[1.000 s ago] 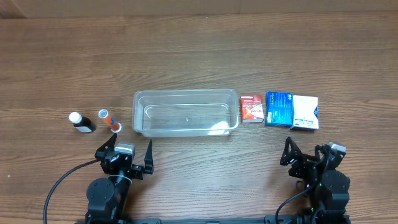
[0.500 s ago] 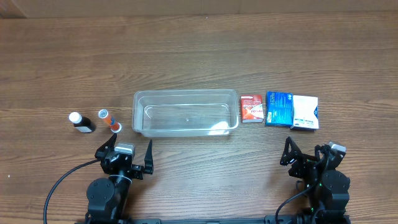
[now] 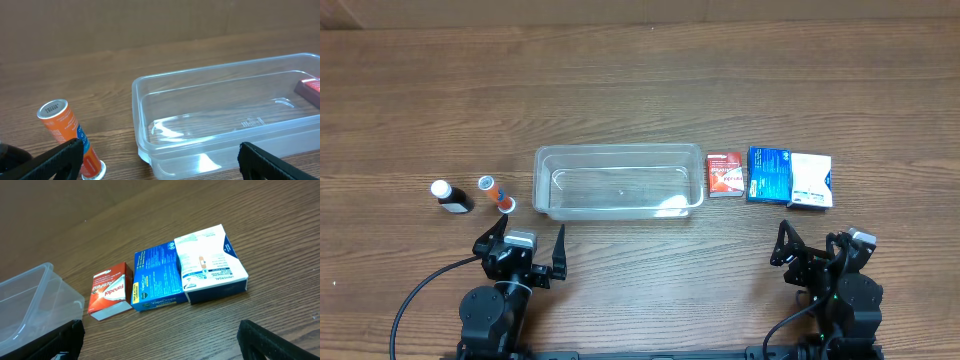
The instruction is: Pack container
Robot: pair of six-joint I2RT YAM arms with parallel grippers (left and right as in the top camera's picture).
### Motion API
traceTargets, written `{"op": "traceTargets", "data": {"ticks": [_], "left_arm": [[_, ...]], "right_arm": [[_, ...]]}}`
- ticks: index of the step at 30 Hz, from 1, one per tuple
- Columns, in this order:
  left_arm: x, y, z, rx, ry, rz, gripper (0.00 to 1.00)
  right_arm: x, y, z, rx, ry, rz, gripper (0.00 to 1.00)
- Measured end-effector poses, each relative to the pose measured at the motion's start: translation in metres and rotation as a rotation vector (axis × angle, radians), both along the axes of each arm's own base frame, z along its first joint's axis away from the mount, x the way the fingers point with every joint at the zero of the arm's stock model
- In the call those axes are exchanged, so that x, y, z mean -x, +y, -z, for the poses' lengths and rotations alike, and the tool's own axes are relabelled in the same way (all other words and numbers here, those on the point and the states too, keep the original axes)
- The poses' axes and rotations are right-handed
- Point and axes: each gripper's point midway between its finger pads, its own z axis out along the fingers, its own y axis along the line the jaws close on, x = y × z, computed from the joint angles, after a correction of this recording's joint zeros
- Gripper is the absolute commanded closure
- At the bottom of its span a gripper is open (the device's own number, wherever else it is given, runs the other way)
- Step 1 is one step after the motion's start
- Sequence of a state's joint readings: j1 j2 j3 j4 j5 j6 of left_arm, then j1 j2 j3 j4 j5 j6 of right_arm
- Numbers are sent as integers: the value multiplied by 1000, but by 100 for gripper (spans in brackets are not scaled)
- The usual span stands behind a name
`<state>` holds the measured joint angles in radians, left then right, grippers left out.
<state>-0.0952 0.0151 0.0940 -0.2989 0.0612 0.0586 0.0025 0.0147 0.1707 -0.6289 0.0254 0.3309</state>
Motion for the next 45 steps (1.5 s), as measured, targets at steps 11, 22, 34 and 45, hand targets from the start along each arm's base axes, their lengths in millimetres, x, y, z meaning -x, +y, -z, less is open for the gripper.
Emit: {"op": "traceTargets", "data": {"ticks": [11, 22, 34, 45], "left_arm": [[0, 0, 0, 0, 0, 0, 0], [0, 0, 0, 0, 0, 0, 0], [0, 0, 0, 0, 0, 0, 0], [0, 0, 0, 0, 0, 0, 0]], "right_arm": [[0, 0, 0, -1, 0, 0, 0], [-1, 0, -2, 0, -11, 0, 0], [-8, 35, -48, -107, -171, -181, 0], [-28, 23, -132, -1, 187, -154, 0]]}}
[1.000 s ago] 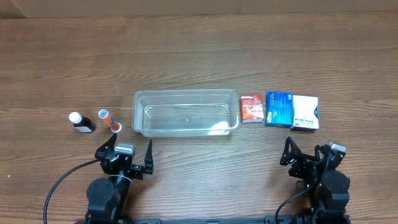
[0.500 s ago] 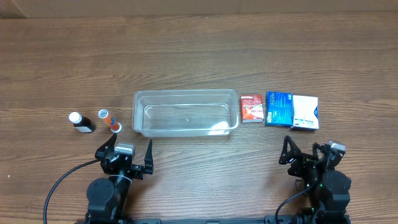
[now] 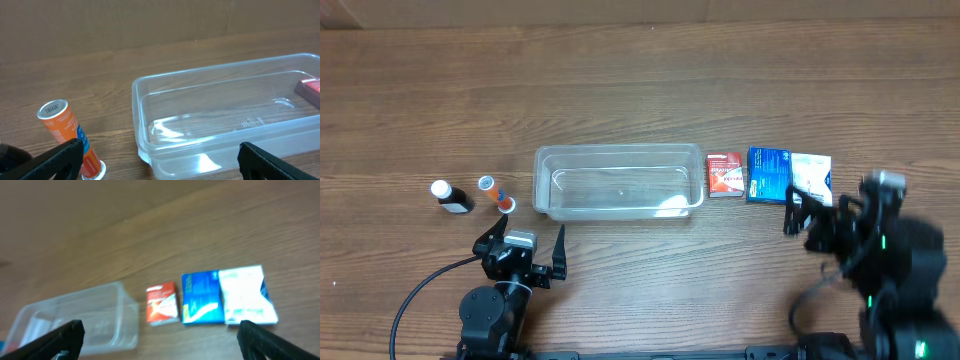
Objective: Pack container
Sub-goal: 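Reach the right gripper to the white box and grasp it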
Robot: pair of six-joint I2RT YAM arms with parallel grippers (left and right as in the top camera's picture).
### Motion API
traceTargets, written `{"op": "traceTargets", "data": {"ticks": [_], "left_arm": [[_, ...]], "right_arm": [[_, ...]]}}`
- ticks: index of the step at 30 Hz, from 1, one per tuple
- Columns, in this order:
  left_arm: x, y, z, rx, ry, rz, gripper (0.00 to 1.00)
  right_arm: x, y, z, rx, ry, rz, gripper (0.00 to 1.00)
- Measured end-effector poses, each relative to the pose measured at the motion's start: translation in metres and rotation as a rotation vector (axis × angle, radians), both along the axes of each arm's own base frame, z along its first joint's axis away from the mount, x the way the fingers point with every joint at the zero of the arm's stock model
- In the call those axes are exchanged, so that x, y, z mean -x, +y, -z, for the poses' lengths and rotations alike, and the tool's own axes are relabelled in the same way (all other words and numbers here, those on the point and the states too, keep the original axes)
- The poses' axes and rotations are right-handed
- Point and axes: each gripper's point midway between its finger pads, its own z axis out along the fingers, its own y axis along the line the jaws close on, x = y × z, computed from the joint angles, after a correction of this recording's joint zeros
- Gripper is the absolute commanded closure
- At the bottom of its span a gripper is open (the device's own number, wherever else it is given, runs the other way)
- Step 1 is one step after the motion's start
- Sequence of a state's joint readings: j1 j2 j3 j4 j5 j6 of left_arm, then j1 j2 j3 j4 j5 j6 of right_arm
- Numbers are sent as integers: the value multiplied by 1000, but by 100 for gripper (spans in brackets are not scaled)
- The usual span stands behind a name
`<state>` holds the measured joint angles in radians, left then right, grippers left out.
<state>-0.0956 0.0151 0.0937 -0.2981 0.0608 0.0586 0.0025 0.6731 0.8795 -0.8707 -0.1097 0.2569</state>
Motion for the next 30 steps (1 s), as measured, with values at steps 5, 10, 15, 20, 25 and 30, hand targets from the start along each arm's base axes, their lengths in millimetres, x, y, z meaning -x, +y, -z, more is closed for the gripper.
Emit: {"op": "traceTargets", "data": {"ticks": [5, 10, 15, 20, 25, 30], "left_arm": [[0, 0, 0, 0, 0, 0, 0], [0, 0, 0, 0, 0, 0, 0], [0, 0, 0, 0, 0, 0, 0], [0, 0, 0, 0, 0, 0, 0], [0, 0, 0, 0, 0, 0, 0], [0, 0, 0, 0, 0, 0, 0]], "right_arm": [[-62, -15, 20, 110, 285, 18, 0], [-90, -43, 119, 116, 599, 69, 0], [-94, -67, 158, 123, 703, 94, 0], [-100, -71, 192, 163, 767, 31, 0], [-106, -72, 219, 173, 804, 11, 5], [-108, -76, 219, 186, 795, 20, 13]]}}
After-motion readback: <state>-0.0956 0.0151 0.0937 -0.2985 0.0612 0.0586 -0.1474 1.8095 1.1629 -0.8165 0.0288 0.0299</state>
